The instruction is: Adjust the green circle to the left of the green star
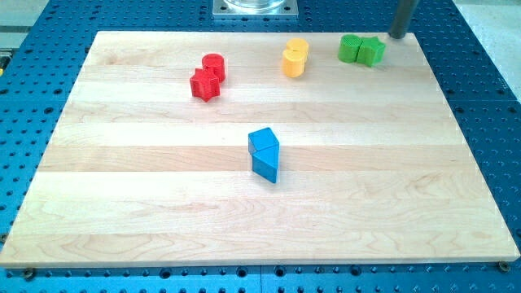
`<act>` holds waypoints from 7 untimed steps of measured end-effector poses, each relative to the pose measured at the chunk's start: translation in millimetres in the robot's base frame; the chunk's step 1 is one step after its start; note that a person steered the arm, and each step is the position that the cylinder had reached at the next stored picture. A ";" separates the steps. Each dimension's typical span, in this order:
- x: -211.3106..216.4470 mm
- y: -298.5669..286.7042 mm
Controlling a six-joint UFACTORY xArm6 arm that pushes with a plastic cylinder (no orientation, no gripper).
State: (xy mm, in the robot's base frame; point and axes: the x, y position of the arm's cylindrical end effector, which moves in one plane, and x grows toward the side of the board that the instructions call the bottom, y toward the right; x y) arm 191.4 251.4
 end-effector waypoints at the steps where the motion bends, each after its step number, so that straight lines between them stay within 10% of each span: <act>1: 0.1 -54.7; 7: 30.9 -100.9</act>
